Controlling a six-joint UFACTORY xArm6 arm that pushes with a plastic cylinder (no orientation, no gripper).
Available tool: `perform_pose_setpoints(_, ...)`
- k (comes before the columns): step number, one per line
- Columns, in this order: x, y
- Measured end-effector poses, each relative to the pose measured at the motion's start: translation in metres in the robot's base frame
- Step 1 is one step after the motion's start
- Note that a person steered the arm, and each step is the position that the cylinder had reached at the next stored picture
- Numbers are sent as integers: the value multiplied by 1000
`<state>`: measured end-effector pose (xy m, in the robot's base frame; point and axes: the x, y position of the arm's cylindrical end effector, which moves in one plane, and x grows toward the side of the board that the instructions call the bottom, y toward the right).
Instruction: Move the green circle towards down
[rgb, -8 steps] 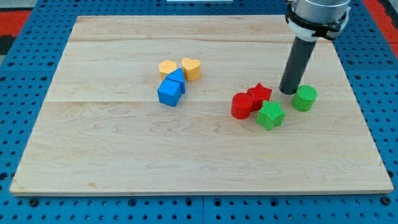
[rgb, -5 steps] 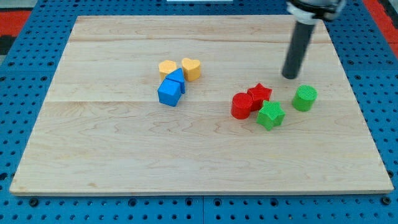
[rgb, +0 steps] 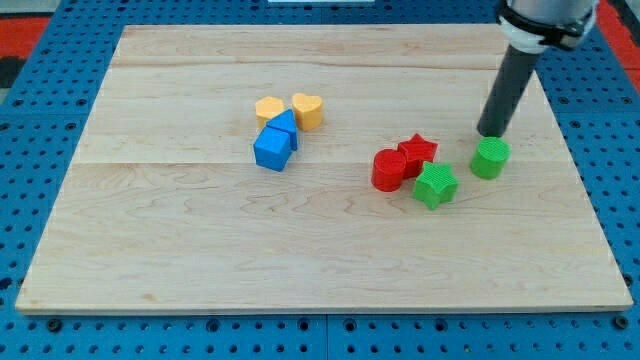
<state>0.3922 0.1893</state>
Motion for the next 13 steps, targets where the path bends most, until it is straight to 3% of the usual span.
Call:
perform_pose_setpoints(1, 4, -7)
perform_pose_setpoints(4, 65, 57)
perform_pose_setpoints(5, 63, 53)
perform_pose_setpoints(6, 35, 26)
perform_pose_setpoints(7, 56, 6)
perform_pose_setpoints(9, 85, 45)
perform_pose_setpoints(11, 85, 25)
perform_pose_setpoints(12, 59, -8)
perform_pose_setpoints(13, 77, 8)
